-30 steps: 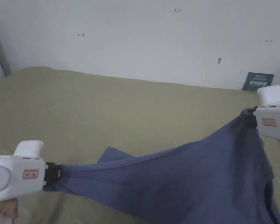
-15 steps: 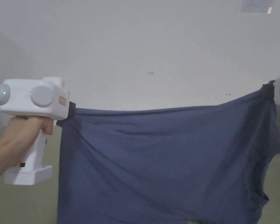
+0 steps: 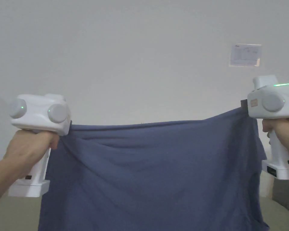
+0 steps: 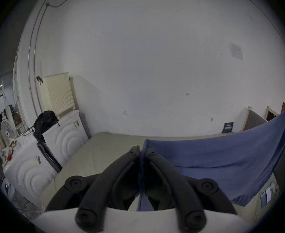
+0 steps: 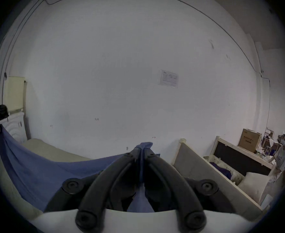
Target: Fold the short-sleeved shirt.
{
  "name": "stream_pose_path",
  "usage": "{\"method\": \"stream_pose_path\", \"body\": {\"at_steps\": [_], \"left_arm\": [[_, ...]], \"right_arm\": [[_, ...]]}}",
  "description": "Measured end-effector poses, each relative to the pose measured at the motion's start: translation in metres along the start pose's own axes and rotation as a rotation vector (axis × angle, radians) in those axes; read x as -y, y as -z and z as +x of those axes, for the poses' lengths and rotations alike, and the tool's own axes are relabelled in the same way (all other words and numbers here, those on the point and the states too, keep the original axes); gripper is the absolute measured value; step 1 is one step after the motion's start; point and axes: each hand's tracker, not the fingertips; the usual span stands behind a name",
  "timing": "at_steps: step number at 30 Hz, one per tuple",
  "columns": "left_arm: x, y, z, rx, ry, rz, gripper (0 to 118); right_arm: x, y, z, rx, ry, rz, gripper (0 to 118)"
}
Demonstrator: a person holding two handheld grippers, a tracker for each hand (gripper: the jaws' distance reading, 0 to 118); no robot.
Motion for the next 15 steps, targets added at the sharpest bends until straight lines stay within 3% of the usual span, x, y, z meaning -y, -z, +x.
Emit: {"method": "stream_pose_path", "body": {"at_steps": [3, 8, 15], "left_arm": [[-0.017, 0.027, 0.009, -0.032, 0.020, 0.010, 6], [-0.029, 0.073, 0.017, -0.064, 0.032, 0.005, 6], [0.014, 0.136, 0.030, -0.046, 0.044, -0.022, 6]], "right_arm": [[-0.008, 0.023, -0.006, -0.004, 0.055, 0.018, 8], [-0.007, 0.060, -0.019, -0.008, 0.065, 0.030, 8], [0.058, 0.108, -0.038, 0.004, 0.068, -0.054, 8]]}}
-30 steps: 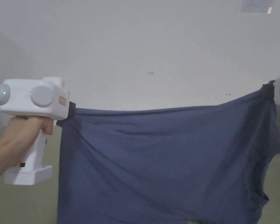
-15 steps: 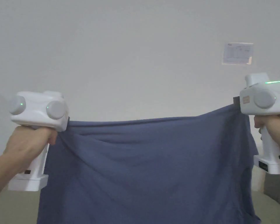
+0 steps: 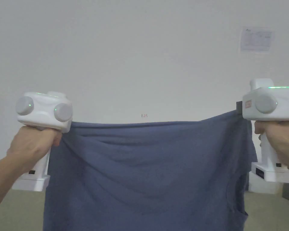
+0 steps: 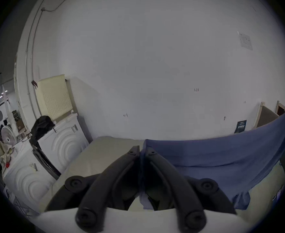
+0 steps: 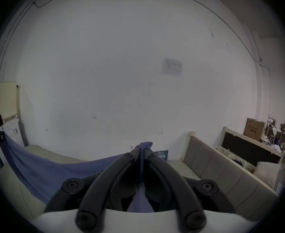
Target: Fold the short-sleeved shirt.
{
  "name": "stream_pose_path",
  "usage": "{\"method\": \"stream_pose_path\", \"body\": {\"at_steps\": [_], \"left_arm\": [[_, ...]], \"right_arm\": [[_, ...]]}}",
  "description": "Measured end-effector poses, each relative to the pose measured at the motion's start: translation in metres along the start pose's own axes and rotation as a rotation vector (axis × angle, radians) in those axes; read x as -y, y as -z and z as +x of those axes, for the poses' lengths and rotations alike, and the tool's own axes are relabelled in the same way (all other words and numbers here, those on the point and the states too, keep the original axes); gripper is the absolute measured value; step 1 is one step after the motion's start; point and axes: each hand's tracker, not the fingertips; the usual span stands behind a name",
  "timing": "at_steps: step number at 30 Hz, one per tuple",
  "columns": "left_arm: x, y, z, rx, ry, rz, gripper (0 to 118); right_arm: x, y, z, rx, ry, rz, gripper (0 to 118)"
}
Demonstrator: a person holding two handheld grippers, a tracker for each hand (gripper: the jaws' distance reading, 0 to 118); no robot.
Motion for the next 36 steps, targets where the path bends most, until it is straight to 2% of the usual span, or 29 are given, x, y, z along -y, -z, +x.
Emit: {"method": "stream_pose_path", "body": {"at_steps": [8, 14, 16, 19, 21, 24, 28, 32, 36], "left_arm": [[0.109, 0.055, 0.019, 0.041, 0.017, -0.105, 6], [0.203, 0.046, 0.018, 0.099, 0.051, -0.193, 6], [0.228, 0.030, 0.011, 0.119, 0.033, -0.213, 6], [0.266, -0.002, -0.001, 0.157, 0.015, -0.259, 6], [0.288, -0.030, -0.010, 0.161, 0.037, -0.267, 6], [0.318, -0.075, -0.027, 0.182, 0.037, -0.282, 6], [0.359, -0.127, -0.049, 0.203, 0.030, -0.321, 6], [0.397, -0.174, -0.066, 0.217, 0.059, -0.350, 6], [0.429, -0.212, -0.084, 0.234, 0.014, -0.374, 5]], "right_arm": [[0.138, 0.030, 0.001, -0.021, 0.019, -0.164, 8], [0.230, -0.013, 0.015, -0.055, 0.034, -0.255, 8], [0.253, -0.040, 0.023, -0.083, 0.067, -0.273, 8], [0.283, -0.088, 0.034, -0.093, 0.062, -0.305, 8], [0.304, -0.121, 0.045, -0.122, 0.086, -0.338, 8], [0.331, -0.177, 0.053, -0.140, 0.032, -0.380, 8], [0.366, -0.248, 0.064, -0.144, 0.062, -0.422, 8], [0.397, -0.309, 0.070, -0.165, 0.046, -0.465, 8], [0.416, -0.349, 0.074, -0.177, 0.044, -0.499, 8]]}}
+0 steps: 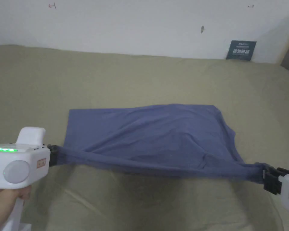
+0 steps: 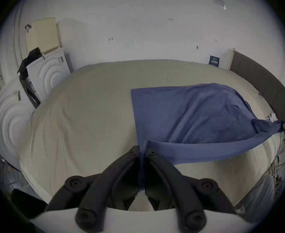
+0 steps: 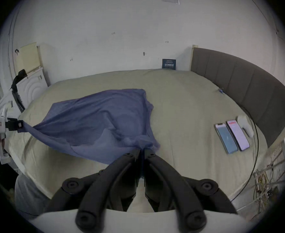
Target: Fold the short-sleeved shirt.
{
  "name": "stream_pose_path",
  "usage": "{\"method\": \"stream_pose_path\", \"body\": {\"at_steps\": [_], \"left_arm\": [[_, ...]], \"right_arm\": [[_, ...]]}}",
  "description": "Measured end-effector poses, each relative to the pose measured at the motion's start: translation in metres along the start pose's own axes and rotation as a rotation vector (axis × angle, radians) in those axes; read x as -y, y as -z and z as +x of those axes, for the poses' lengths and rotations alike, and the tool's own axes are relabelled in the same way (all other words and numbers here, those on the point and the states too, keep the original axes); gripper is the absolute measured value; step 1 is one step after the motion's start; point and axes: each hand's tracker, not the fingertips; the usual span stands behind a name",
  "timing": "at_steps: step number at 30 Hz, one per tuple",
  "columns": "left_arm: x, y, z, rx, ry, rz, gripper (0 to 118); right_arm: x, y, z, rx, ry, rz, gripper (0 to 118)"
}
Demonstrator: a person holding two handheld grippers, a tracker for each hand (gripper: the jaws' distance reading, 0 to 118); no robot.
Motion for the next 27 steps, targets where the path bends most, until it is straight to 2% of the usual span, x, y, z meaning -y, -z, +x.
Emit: {"method": "stream_pose_path", "body": {"at_steps": [13, 14, 15, 16, 17, 18, 19, 20, 21, 22, 23, 24, 25, 26, 27], "left_arm": [[0.048, 0.014, -0.007, 0.021, -0.040, -0.105, 6], [0.049, 0.016, -0.008, 0.027, -0.047, -0.118, 11], [0.051, 0.015, -0.008, 0.024, -0.051, -0.118, 26], [0.054, 0.014, -0.008, 0.019, -0.050, -0.115, 60], [0.055, 0.013, -0.009, 0.017, -0.049, -0.116, 106], [0.057, 0.010, -0.009, 0.008, -0.052, -0.112, 118], [0.058, 0.003, -0.010, 0.009, -0.055, -0.067, 118], [0.058, -0.001, -0.009, 0.004, -0.060, -0.077, 118], [0.059, -0.006, -0.008, 0.000, -0.062, -0.080, 118], [0.060, -0.010, -0.007, -0.004, -0.070, -0.081, 117], [0.062, -0.015, -0.006, -0.010, -0.084, -0.078, 110], [0.064, -0.019, -0.003, -0.012, -0.091, -0.087, 93], [0.067, -0.023, -0.003, -0.007, -0.098, -0.093, 57], [0.071, -0.025, -0.002, -0.001, -0.102, -0.093, 0], [0.076, -0.025, -0.001, -0.006, -0.105, -0.104, 0]], "right_arm": [[0.033, 0.025, -0.006, -0.007, -0.020, -0.143, 8], [0.035, 0.026, -0.007, -0.005, -0.021, -0.155, 9], [0.037, 0.026, -0.009, -0.001, -0.022, -0.163, 15], [0.035, 0.026, -0.009, -0.023, -0.026, -0.187, 35], [0.034, 0.025, -0.009, -0.016, -0.012, -0.187, 83], [0.034, 0.025, -0.011, -0.024, 0.001, -0.189, 116], [0.033, 0.021, -0.014, -0.076, 0.013, -0.156, 115], [0.026, 0.020, -0.016, -0.055, -0.005, -0.147, 109], [0.025, 0.020, -0.021, -0.047, -0.002, -0.155, 110], [0.023, 0.019, -0.024, -0.049, -0.005, -0.146, 109], [0.020, 0.017, -0.027, -0.066, -0.007, -0.108, 96], [0.017, 0.016, -0.030, -0.071, -0.006, -0.105, 70], [0.019, 0.012, -0.033, -0.081, -0.007, -0.105, 31], [0.019, 0.013, -0.035, -0.081, -0.009, -0.101, 7], [0.020, 0.014, -0.038, -0.081, -0.012, -0.093, 7]]}}
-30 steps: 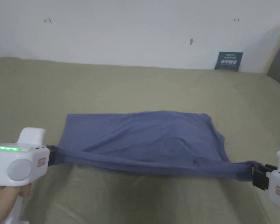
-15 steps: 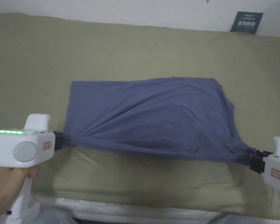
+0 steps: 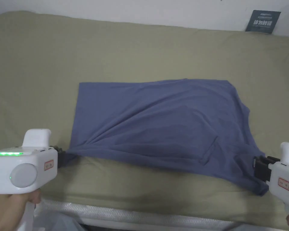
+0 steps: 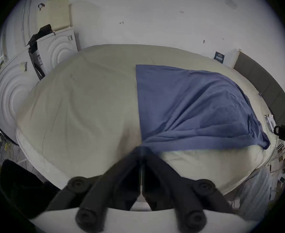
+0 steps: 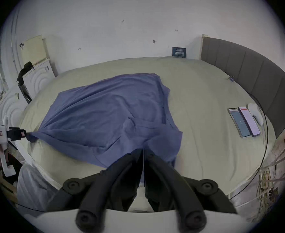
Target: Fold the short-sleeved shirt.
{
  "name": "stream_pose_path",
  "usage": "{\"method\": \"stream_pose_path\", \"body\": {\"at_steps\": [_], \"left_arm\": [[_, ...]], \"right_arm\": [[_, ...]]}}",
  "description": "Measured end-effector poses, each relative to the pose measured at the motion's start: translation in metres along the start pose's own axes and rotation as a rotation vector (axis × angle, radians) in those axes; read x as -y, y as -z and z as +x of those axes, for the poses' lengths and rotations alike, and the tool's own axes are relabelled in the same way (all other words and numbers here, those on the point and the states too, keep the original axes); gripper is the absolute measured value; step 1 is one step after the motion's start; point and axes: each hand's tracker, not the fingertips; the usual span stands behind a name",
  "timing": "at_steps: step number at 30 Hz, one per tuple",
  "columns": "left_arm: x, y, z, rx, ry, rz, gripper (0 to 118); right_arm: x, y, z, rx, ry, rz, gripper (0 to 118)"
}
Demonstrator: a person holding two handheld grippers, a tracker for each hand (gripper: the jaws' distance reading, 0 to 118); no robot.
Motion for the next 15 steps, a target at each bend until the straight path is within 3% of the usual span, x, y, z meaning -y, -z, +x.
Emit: {"method": "stream_pose_path", "body": {"at_steps": [2, 11, 12, 13, 14, 15], "left_arm": [[0.000, -0.007, 0.002, 0.044, -0.015, -0.043, 0], [0.005, -0.004, -0.003, 0.012, -0.006, -0.060, 2], [0.003, -0.005, -0.004, 0.001, -0.002, -0.054, 18], [0.004, -0.005, -0.005, -0.008, 0.001, -0.046, 18], [0.002, -0.004, -0.006, -0.015, 0.005, -0.045, 27], [0.000, 0.000, -0.008, -0.020, 0.008, -0.055, 55]], "right_arm": [[0.004, 0.003, -0.005, -0.055, -0.016, -0.035, 7], [0.017, 0.006, -0.016, -0.052, -0.030, -0.049, 7], [0.017, 0.006, -0.016, -0.047, -0.037, -0.050, 7], [0.017, 0.007, -0.014, -0.048, -0.039, -0.050, 7], [0.018, 0.006, -0.014, -0.046, -0.035, -0.051, 7], [0.018, 0.006, -0.013, -0.049, -0.029, -0.054, 7]]}}
